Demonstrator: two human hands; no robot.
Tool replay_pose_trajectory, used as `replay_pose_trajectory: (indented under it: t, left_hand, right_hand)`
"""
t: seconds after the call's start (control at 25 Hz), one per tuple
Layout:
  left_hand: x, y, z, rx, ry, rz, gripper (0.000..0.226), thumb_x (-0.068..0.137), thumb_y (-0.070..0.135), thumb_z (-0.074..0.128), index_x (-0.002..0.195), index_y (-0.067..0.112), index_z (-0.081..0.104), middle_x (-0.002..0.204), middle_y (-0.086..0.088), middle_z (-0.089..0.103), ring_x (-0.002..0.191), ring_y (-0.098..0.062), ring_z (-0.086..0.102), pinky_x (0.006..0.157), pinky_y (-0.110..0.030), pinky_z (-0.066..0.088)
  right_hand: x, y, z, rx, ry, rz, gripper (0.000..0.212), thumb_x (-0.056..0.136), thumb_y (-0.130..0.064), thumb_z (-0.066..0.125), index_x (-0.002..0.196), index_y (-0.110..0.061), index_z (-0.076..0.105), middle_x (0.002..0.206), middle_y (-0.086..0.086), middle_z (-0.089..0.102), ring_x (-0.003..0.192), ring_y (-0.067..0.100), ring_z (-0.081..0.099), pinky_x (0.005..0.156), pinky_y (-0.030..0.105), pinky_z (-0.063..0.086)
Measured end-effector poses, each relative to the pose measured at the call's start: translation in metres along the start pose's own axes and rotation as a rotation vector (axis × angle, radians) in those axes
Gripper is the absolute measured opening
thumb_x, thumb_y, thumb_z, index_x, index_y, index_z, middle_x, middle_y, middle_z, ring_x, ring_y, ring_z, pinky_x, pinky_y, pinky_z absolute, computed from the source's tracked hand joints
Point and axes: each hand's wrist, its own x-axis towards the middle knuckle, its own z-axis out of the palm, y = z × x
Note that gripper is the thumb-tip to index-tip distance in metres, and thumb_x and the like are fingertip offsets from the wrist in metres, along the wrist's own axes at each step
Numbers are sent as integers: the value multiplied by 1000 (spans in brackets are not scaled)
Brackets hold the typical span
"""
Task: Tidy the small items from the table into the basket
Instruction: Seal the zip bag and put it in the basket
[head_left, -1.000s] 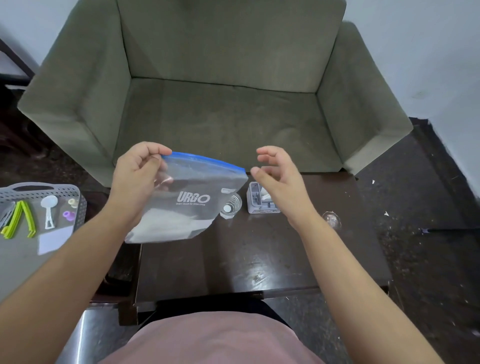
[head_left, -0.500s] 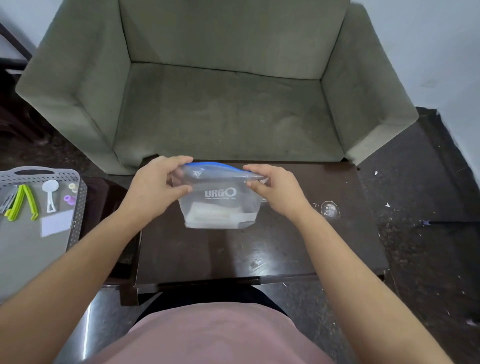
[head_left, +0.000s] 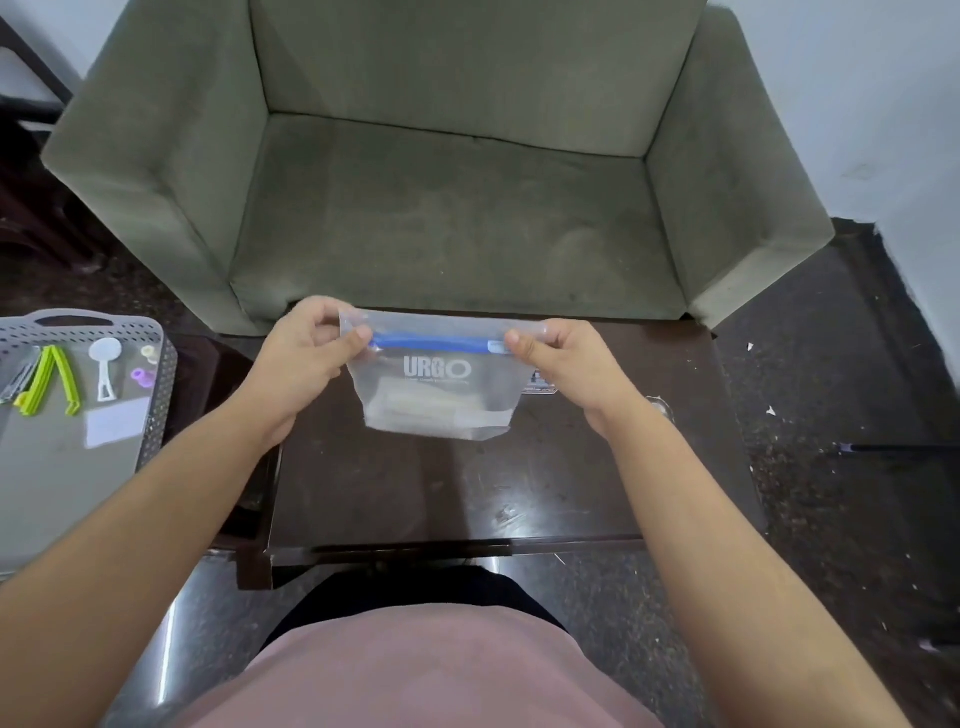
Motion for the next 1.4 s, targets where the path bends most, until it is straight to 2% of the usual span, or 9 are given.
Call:
replay_pose_trajectory:
  t: [0.08, 0.2, 0.32, 0.44, 0.6, 0.76, 0.92, 1.24, 1.4]
  left_hand:
    - [-2, -5, 0, -57, 22, -1, 26, 93, 21, 56, 109, 39, 47, 74, 2, 71, 80, -9, 66, 83, -32, 49]
    - [-9, -5, 1, -40, 10, 35, 20, 96, 19, 49, 105, 37, 54, 76, -7, 65, 77, -15, 64, 88, -42, 51]
    - [-12, -3, 1, -23, -3, 23, 11, 90, 18, 61, 91, 26, 68, 81, -7, 68, 85, -19, 62, 94, -44, 48]
    - [-13, -2, -4, -6, -22, -20, 36, 71, 3, 77, 95, 27, 66, 97, -9, 70, 92, -19, 63, 88, -25, 53]
    - [-15, -3, -6, 49, -29, 7, 35, 74, -4, 73, 94, 24, 67, 98, -6, 70, 90, -15, 65, 80, -13, 52]
    - [-18, -2, -4, 143, 17, 51, 16, 83, 10, 69, 79, 26, 69, 76, 15, 69, 66, 7, 59, 65, -4, 44]
    - [-17, -6, -4, 141, 30, 34, 4, 87, 16, 64, 84, 18, 65, 89, 3, 65, 72, -3, 55, 66, -12, 41]
    - [-15, -16, 11, -65, 53, -103, 23, 94, 18, 54, 114, 26, 46, 76, -3, 66, 57, -3, 64, 59, -24, 48]
    - [-12, -22, 13, 0, 2, -101, 19, 92, 18, 57, 111, 21, 56, 85, 3, 70, 71, -4, 64, 68, -24, 47]
  right_hand:
    - [-2, 2, 3, 94, 63, 37, 9, 90, -22, 66, 91, -14, 68, 64, -3, 62, 67, 11, 53, 58, 20, 38]
    - [-6, 3, 5, 181, 94, 18, 28, 89, -15, 65, 103, -37, 57, 57, -6, 63, 72, 17, 57, 70, 29, 45]
    - [-10, 0, 5, 207, 71, 0, 19, 91, -11, 63, 95, -30, 67, 60, -7, 60, 70, 15, 55, 70, 29, 42]
    - [-13, 2, 1, 199, -12, 34, 34, 81, 0, 72, 111, -14, 67, 70, 2, 53, 65, 9, 53, 66, 20, 45]
    - [-15, 6, 1, 72, -13, 30, 27, 77, 1, 75, 100, -14, 72, 89, 31, 60, 73, 15, 52, 74, 33, 51]
    - [-12, 4, 5, -84, 61, 8, 15, 89, -14, 66, 75, -21, 67, 73, 6, 55, 60, 9, 43, 56, 15, 38]
    - [-8, 8, 10, -66, 18, 57, 19, 94, -20, 58, 92, -3, 66, 82, 5, 60, 73, 15, 50, 65, 24, 41]
    - [-8, 14, 12, 92, 109, 132, 30, 96, -16, 56, 126, -19, 53, 83, 2, 63, 65, 1, 62, 65, 17, 45]
    - [-7, 24, 5, 12, 88, 152, 18, 94, -14, 58, 111, -14, 65, 81, 1, 66, 64, 1, 58, 57, 9, 43]
